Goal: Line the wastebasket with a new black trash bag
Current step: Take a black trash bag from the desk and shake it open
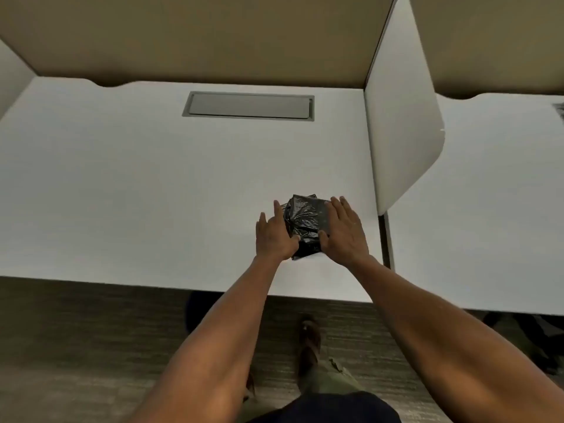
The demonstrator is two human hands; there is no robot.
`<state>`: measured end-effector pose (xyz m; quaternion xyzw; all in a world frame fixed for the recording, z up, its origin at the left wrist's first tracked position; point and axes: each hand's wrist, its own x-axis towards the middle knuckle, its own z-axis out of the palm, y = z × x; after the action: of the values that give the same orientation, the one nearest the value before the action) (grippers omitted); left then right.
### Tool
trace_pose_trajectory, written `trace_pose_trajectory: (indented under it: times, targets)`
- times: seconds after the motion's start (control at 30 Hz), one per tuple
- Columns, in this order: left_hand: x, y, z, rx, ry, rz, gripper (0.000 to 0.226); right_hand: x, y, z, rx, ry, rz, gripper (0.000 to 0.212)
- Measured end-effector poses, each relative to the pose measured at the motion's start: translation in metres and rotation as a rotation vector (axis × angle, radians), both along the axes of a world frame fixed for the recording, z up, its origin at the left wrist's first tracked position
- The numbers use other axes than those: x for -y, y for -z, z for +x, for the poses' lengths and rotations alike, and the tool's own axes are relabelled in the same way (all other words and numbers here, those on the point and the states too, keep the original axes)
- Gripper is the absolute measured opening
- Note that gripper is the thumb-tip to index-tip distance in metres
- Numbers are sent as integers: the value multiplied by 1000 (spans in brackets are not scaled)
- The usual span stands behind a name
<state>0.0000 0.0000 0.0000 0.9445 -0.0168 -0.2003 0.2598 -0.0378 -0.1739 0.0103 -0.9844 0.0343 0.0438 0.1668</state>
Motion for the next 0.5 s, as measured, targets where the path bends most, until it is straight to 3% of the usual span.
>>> trace_pose_trajectory:
  times: [0.17, 0.33, 0.4, 0.5]
  targets:
    - [15, 15, 11, -138, -178, -115, 109, 7, 23, 16, -115, -137, 28, 106]
    - [23, 22, 18, -96, -217, -174, 104, -2, 41, 25, -229, -186, -22, 133]
    - [24, 21, 17, -92, -248, -206, 102, -8, 46, 26, -247, -167, -10, 124]
    - [22, 18, 13, -79, -290, -266, 96, -14, 51, 24, -199, -114, 50, 90]
